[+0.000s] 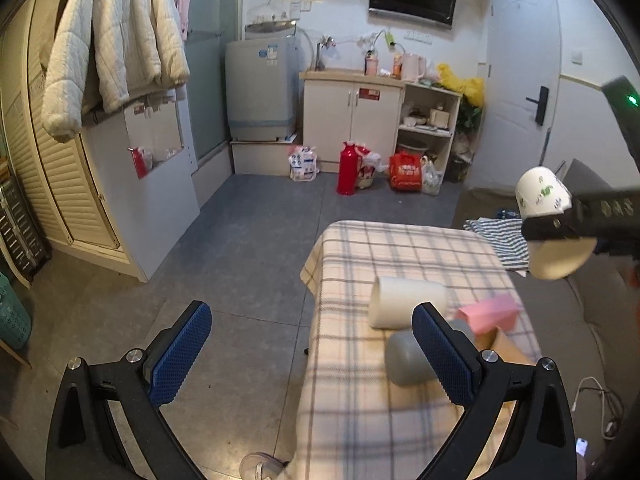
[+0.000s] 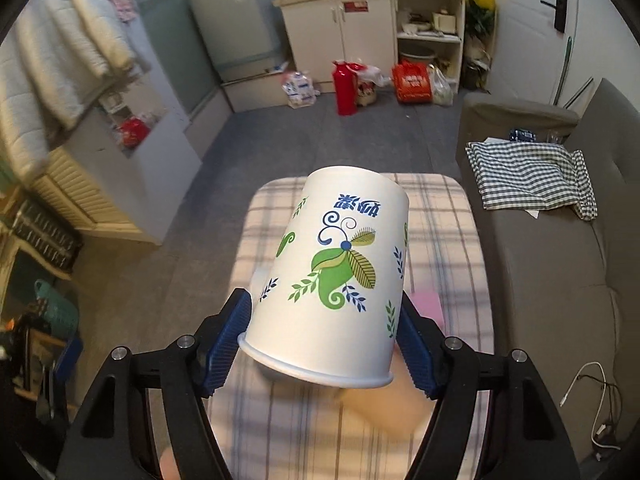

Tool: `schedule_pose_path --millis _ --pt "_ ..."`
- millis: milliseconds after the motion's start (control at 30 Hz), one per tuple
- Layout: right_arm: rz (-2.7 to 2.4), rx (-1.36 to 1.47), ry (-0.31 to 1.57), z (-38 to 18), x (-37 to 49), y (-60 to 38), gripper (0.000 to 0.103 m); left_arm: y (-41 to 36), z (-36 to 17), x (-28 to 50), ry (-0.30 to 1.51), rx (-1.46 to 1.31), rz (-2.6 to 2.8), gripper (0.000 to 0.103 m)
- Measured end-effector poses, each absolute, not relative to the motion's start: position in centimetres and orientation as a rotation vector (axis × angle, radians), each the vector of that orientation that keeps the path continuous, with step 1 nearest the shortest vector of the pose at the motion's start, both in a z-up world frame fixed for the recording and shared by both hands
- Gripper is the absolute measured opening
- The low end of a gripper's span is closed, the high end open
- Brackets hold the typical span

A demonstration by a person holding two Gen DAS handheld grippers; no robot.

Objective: Flip cup upside down
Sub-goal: 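Lift the floral cup with the right gripper and swing it over, then rotate the held cup rim-down and lower it toward the table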

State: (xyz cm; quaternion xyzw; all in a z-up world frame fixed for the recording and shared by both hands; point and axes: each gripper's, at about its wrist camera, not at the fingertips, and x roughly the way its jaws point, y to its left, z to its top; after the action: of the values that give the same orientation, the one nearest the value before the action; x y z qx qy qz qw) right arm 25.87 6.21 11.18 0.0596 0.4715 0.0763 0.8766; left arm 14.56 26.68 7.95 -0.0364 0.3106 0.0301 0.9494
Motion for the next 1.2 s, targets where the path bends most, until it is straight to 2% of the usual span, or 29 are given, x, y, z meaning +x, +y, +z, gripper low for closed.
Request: schedule_pose_path --millis 233,467,733,1200 --pt "0.195 0.076 0.987 8.6 16.4 6.6 0.071 26.0 6.8 9.1 0.659 -0.071 0.041 0.103" --pt "0.152 -0.046 1.053 0.0 11.2 7.0 0.071 24.5 1.9 6.0 0.709 -0.064 0.06 0.103" --pt "0.155 -0.08 1.11 -6.0 10.8 6.9 0.071 23.1 -2.4 5.7 0.803 -0.057 0.03 0.103" --pt "0.176 -0.068 1.117 -9.1 13.0 5.7 0.074 21.8 -5.1 7.5 0.901 -0.035 0.014 0.103"
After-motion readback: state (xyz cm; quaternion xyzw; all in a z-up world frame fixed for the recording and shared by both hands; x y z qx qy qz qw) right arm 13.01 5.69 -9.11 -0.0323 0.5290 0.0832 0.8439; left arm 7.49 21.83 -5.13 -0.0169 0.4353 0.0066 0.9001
